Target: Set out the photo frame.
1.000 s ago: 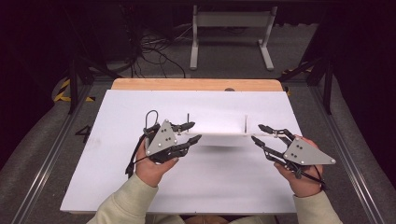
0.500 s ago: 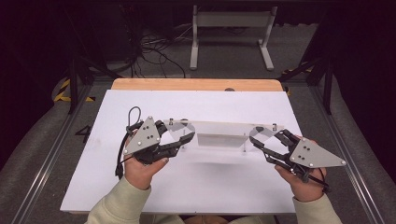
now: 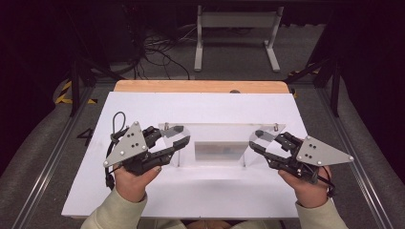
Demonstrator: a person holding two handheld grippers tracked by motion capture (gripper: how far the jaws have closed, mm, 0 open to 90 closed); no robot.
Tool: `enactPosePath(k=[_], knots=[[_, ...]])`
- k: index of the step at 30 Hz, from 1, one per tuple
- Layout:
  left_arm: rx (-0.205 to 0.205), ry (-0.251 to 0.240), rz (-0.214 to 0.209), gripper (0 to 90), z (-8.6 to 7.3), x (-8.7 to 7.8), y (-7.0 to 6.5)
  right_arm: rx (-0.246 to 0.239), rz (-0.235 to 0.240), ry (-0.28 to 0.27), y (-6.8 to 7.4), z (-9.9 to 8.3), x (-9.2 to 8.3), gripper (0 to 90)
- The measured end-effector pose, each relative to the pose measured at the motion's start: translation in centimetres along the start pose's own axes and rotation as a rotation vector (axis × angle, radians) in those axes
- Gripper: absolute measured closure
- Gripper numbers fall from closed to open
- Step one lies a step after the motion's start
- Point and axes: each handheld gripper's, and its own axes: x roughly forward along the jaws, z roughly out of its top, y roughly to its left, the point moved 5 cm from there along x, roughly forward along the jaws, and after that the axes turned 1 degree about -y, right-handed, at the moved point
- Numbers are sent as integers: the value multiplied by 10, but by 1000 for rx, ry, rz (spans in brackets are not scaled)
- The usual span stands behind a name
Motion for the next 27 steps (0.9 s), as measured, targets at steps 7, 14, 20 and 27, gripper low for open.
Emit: enactPosePath(k=[7, 14, 20, 27], knots=[[-54, -27, -3, 633, 0, -3, 4, 98, 27, -17, 1, 4, 3, 608], [-85, -40, 5, 604, -4, -1, 11, 96, 16, -63, 1, 0, 12, 596], [-101, -27, 35, 492, -7, -1, 17, 105, 15, -71, -1, -3, 16, 584], [-147, 22, 67, 316, -23, 0, 31, 130, -15, -26, -8, -14, 24, 547]])
